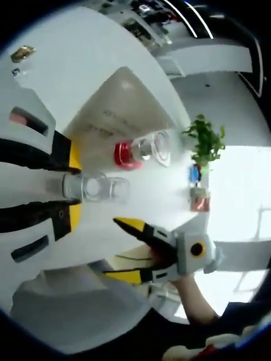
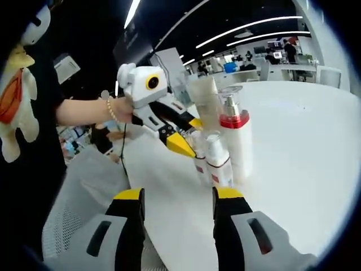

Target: Arrange the skincare products in the storage area until every visible bottle or jar stands upright without overlapping.

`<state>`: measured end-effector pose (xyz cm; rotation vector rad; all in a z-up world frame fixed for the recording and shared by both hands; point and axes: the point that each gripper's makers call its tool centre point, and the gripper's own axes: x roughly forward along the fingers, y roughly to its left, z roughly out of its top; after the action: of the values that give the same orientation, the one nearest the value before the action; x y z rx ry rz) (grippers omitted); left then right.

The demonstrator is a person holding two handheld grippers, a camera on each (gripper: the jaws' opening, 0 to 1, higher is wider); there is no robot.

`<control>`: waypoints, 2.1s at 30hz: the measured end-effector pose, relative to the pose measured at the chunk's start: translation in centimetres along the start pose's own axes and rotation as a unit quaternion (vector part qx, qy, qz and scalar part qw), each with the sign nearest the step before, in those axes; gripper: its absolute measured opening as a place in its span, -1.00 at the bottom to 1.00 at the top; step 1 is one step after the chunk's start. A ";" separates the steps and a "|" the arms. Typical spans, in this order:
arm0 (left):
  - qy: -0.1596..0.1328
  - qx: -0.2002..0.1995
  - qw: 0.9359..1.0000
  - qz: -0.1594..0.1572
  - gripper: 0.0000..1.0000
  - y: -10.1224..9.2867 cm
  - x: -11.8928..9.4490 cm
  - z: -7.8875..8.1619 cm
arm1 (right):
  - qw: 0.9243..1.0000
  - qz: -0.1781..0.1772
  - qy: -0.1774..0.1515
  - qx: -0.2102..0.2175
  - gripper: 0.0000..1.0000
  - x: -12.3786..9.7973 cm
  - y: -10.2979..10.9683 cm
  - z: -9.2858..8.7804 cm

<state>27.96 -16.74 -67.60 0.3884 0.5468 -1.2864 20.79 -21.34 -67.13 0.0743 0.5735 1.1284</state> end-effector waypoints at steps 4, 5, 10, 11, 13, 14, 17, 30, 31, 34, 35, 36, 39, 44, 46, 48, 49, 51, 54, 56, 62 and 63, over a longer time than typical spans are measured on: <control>-0.005 -0.006 1.000 -0.001 -0.65 0.2 -0.1 -0.2 | 1.000 0.001 0.001 0.002 -0.04 0.2 0.0 -0.1; -0.006 -0.007 1.000 -0.002 -0.65 0.2 -0.1 -0.3 | 1.000 0.002 0.001 0.002 -0.04 0.2 0.0 -0.1; -0.002 -0.008 1.000 -0.008 -0.66 0.1 -0.1 -0.6 | 1.000 0.004 0.002 0.004 -0.04 0.3 0.1 -0.1; 0.001 -0.006 1.000 -0.009 -0.66 0.1 -0.1 -0.7 | 1.000 0.004 0.003 0.005 -0.04 0.3 0.0 -0.2; 0.009 -0.001 1.000 -0.010 -0.65 0.0 -0.1 -0.9 | 1.000 0.003 0.003 0.006 -0.04 0.3 0.0 -0.2; 0.013 0.001 1.000 -0.010 -0.65 0.0 -0.1 -1.2 | 1.000 0.003 0.003 0.007 -0.03 0.3 0.0 -0.2; 0.020 0.003 1.000 -0.008 -0.65 0.1 0.0 -1.6 | 1.000 0.001 0.004 0.007 -0.03 0.3 -0.1 -0.3; 0.042 0.030 0.999 -0.004 -0.67 0.0 0.8 -2.9 | 1.000 -0.002 0.000 0.014 -0.03 0.1 -0.1 -0.4; 0.042 0.031 0.999 -0.004 -0.67 0.0 1.0 -2.9 | 1.000 -0.002 -0.001 0.015 -0.03 0.1 -0.1 -0.4; 0.042 0.032 0.999 -0.006 -0.67 0.0 1.2 -2.9 | 1.000 -0.004 -0.002 0.016 -0.03 0.0 -0.1 -0.4; 0.042 0.034 0.998 -0.007 -0.67 -0.1 1.2 -2.9 | 1.000 -0.003 -0.002 0.017 -0.03 0.0 -0.1 -0.5; 0.042 0.035 0.998 -0.008 -0.67 -0.1 1.3 -2.8 | 1.000 -0.004 -0.001 0.017 -0.03 0.0 -0.1 -0.6; 0.039 0.035 0.999 -0.008 -0.67 0.0 1.4 -2.6 | 1.000 -0.004 0.000 0.019 -0.04 -0.1 -0.2 -0.7; 0.034 0.035 0.999 -0.008 -0.67 0.0 1.8 -2.3 | 1.000 -0.005 -0.001 0.021 -0.04 -0.1 -0.2 -0.7; 0.033 0.031 0.999 -0.008 -0.67 0.0 1.9 -2.2 | 1.000 -0.005 -0.001 0.021 -0.04 -0.1 -0.2 -0.8; 0.033 0.031 0.999 -0.009 -0.67 0.0 1.9 -2.1 | 1.000 -0.005 -0.001 0.021 -0.03 -0.1 -0.2 -0.8; 0.033 0.030 0.999 -0.009 -0.67 0.0 1.9 -2.2 | 1.000 -0.005 -0.001 0.021 -0.03 -0.1 -0.2 -0.8; 0.033 0.030 0.999 -0.009 -0.67 0.0 1.9 -2.2 | 1.000 -0.005 -0.001 0.021 -0.03 -0.2 -0.3 -0.8; 0.033 0.029 0.999 -0.009 -0.67 0.0 1.8 -2.2 | 1.000 -0.006 0.000 0.021 -0.03 -0.2 -0.3 -0.8; 0.034 0.028 0.999 -0.009 -0.67 0.0 1.8 -2.2 | 1.000 -0.006 -0.001 0.021 -0.03 -0.1 -0.3 -0.8; 0.036 0.027 0.999 -0.008 -0.61 0.0 1.5 -2.4 | 1.000 -0.006 0.001 0.019 -0.02 -0.1 -0.1 -0.6; 0.036 0.028 0.999 -0.008 -0.60 -0.1 1.4 -2.3 | 1.000 -0.007 0.001 0.017 -0.03 -0.1 -0.1 -0.6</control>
<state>27.78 -16.55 -70.30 0.4788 0.5761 -1.3082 20.57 -21.59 -67.61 0.0982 0.5945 1.1053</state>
